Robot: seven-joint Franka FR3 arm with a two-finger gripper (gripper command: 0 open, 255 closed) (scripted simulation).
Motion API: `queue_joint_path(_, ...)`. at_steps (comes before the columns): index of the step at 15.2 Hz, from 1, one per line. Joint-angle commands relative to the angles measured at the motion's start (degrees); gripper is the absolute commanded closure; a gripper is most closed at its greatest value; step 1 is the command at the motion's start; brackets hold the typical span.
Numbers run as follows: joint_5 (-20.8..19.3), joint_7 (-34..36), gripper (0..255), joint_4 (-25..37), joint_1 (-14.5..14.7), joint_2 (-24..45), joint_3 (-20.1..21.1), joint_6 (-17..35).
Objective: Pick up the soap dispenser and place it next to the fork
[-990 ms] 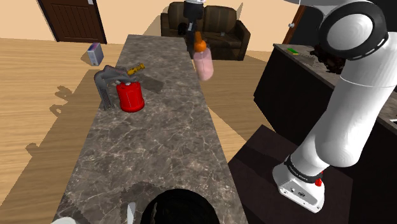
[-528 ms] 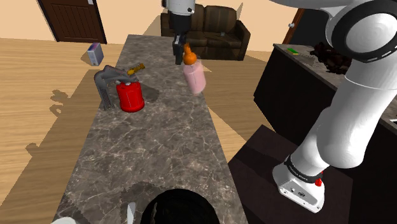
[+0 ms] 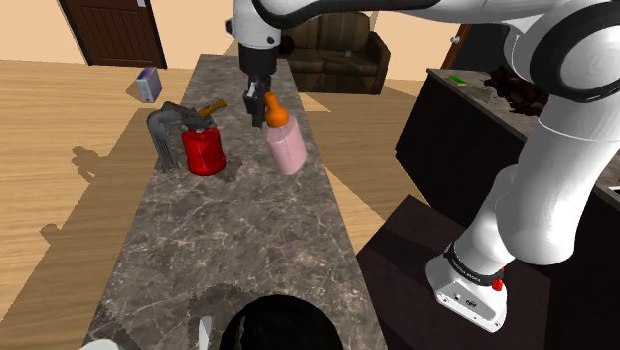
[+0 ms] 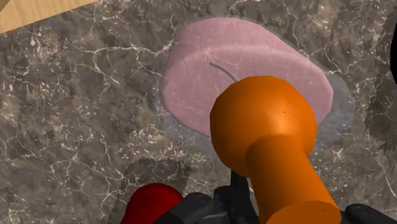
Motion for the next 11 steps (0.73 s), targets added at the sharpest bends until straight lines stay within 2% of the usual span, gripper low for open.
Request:
queue_joint_path(1,-0.3,2.7,255,-0.5,1.6,0.7,1.0,1.3)
queue_joint_path(11,-2.8,14.8,255,3.2,9.8,7.6,4.9,4.5)
